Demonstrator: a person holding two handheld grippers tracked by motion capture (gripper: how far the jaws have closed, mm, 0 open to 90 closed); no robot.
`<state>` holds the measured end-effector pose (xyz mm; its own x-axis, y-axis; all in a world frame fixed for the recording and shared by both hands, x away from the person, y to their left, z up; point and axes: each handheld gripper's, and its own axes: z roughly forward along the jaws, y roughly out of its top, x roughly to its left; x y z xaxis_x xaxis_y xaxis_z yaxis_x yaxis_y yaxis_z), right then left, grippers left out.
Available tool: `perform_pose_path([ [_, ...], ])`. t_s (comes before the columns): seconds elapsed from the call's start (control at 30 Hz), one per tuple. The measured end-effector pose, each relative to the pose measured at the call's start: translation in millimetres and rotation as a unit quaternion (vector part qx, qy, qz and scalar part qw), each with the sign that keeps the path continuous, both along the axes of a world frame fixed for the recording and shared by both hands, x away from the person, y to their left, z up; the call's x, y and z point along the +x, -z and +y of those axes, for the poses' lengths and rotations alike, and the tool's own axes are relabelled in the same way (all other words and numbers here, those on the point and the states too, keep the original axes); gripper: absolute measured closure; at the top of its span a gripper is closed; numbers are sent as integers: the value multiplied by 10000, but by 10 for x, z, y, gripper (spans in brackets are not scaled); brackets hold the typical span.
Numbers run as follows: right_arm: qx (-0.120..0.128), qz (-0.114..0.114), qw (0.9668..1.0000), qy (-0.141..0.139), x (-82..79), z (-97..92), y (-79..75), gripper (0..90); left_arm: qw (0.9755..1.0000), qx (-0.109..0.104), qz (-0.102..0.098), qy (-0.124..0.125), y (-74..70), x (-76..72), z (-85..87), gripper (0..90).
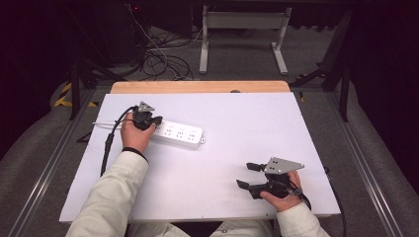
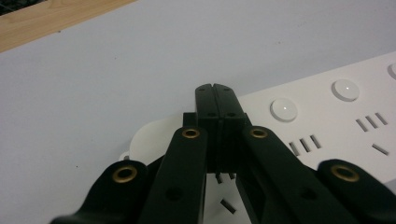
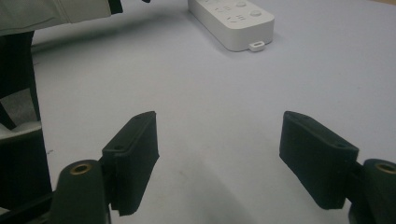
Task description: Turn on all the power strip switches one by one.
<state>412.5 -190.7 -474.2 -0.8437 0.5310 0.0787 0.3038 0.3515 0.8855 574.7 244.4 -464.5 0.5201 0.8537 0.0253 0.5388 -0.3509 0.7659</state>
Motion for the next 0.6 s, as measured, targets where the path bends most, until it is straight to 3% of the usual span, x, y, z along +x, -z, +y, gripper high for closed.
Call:
perform_pose_path([
  [0.2,3,5,10000,0,0,2,1,290,9998,173,-13,-66,-7,-5,-35,900],
  [0.5,19,5,10000,3,-6,2,0,289,9998,118,21,-136,5,-11,-42,900],
  [0.6,18,12,10000,2,-5,2,2,289,9999,-22,84,-125,12,-6,-43,900],
])
